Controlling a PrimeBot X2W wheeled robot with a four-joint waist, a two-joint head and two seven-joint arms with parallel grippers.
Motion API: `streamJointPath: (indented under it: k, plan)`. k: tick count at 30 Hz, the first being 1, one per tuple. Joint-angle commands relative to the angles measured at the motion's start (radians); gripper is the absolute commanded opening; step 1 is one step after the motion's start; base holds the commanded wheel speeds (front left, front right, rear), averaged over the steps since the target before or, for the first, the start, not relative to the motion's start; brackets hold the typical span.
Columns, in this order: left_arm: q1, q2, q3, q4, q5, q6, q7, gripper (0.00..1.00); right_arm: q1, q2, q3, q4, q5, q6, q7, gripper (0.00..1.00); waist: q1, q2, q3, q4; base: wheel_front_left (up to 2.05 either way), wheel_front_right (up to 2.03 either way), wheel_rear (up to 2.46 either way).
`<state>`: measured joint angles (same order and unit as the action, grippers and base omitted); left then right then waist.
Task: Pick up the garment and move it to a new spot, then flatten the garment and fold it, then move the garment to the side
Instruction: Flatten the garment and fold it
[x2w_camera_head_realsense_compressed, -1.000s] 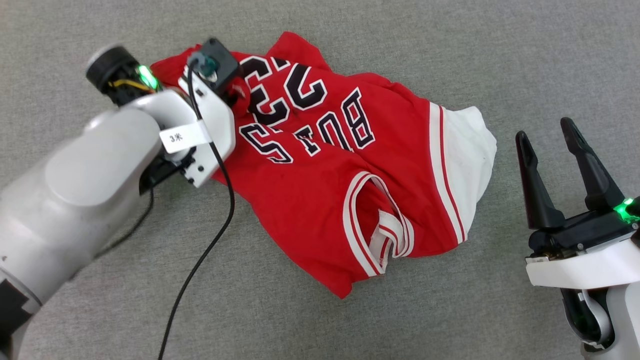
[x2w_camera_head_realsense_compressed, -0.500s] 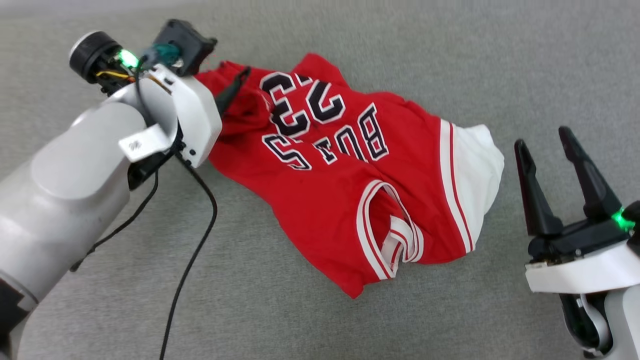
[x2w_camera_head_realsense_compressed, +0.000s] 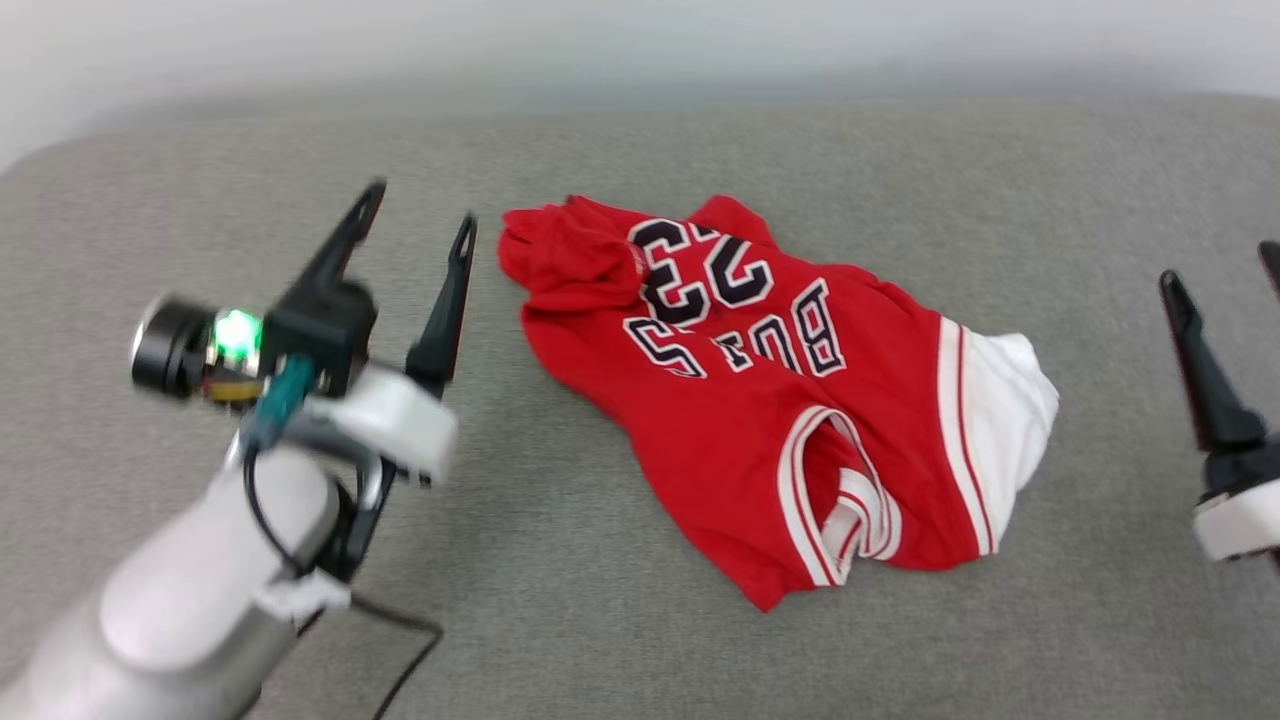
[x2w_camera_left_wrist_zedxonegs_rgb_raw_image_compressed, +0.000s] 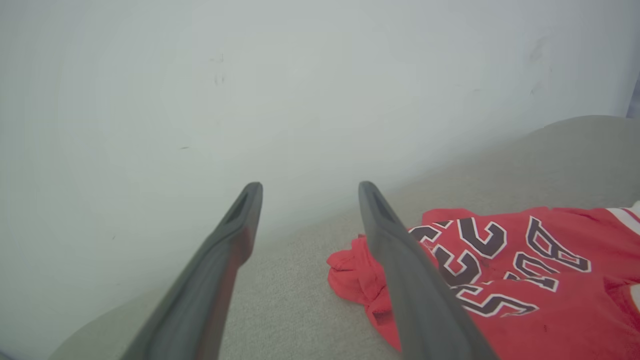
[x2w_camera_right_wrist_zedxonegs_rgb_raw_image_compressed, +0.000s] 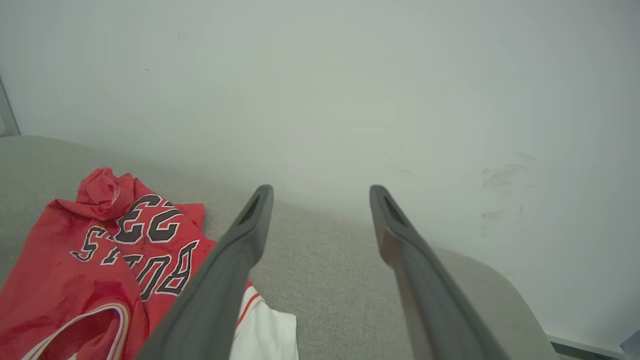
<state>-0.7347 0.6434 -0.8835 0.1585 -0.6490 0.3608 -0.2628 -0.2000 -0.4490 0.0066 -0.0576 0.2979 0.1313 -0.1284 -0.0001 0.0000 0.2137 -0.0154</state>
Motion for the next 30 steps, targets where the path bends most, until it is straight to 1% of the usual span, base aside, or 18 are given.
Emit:
streamJointPath:
  k: [1, 3, 5, 7, 10, 13, 14, 17, 21, 23, 28, 30]
  plan:
    - [0.032, -0.006, 0.021, -0.018, 0.013, 0.014, -0.002, 1.00, -0.016, -0.019, -0.002, -0.005, -0.003, -0.001, 0.022, 1.00, 0.0001, 0.0000, -0.019, 0.023, 0.00, 0.00, 0.00]
    - [0.119, -0.019, 0.076, -0.070, 0.061, 0.049, -0.002, 1.00, -0.029, -0.078, 0.019, -0.003, 0.005, -0.001, 0.099, 1.00, 0.0001, 0.0000, -0.026, 0.037, 0.00, 0.00, 0.00]
    - [0.203, -0.040, 0.124, -0.107, 0.107, 0.072, -0.002, 1.00, -0.059, -0.124, 0.037, 0.009, 0.030, -0.001, 0.183, 1.00, 0.0001, 0.0000, -0.026, 0.048, 0.00, 0.00, 0.00]
    - [0.271, -0.068, 0.172, -0.132, 0.148, 0.086, -0.002, 1.00, -0.086, -0.180, 0.078, 0.024, 0.057, -0.001, 0.269, 1.00, 0.0001, 0.0000, -0.024, 0.062, 0.00, 0.00, 0.00]
    - [0.358, -0.120, 0.249, -0.160, 0.207, 0.091, -0.003, 1.00, -0.125, -0.244, 0.152, 0.058, 0.132, -0.001, 0.417, 1.00, 0.0001, 0.0000, -0.020, 0.083, 0.00, 0.00, 0.00]
    - [0.423, -0.164, 0.322, -0.178, 0.271, 0.083, -0.002, 1.00, -0.155, -0.312, 0.224, 0.102, 0.183, -0.002, 0.566, 1.00, 0.0001, 0.0000, -0.011, 0.107, 0.00, 0.00, 0.00]
    - [0.438, -0.181, 0.343, -0.187, 0.289, 0.080, -0.002, 1.00, -0.165, -0.322, 0.243, 0.120, 0.203, -0.001, 0.610, 1.00, 0.0001, 0.0000, -0.006, 0.114, 0.00, 0.00, 0.00]
    - [0.487, -0.222, 0.404, -0.206, 0.338, 0.066, -0.002, 1.00, -0.198, -0.333, 0.278, 0.173, 0.245, -0.001, 0.712, 1.00, 0.0001, 0.0000, 0.012, 0.137, 0.00, 0.00, 0.00]
    - [0.524, -0.278, 0.463, -0.216, 0.389, 0.035, -0.002, 1.00, -0.243, -0.318, 0.316, 0.259, 0.270, -0.001, 0.773, 1.00, 0.0001, 0.0000, 0.047, 0.165, 0.00, 0.00, 0.00]
    - [0.532, -0.302, 0.484, -0.218, 0.413, 0.016, -0.003, 1.00, -0.268, -0.315, 0.335, 0.298, 0.266, -0.001, 0.785, 1.00, 0.0001, 0.0000, 0.066, 0.179, 0.00, 0.00, 0.00]
    - [0.529, -0.359, 0.532, -0.209, 0.461, -0.038, -0.003, 1.00, -0.294, -0.281, 0.375, 0.402, 0.282, -0.001, 0.784, 1.00, 0.0001, 0.0000, 0.103, 0.206, 0.00, 0.00, 0.00]
    - [0.529, -0.379, 0.550, -0.205, 0.476, -0.057, -0.003, 1.00, -0.281, -0.254, 0.401, 0.441, 0.299, -0.001, 0.777, 1.00, 0.0001, 0.0000, 0.108, 0.211, 0.00, 0.00, 0.00]
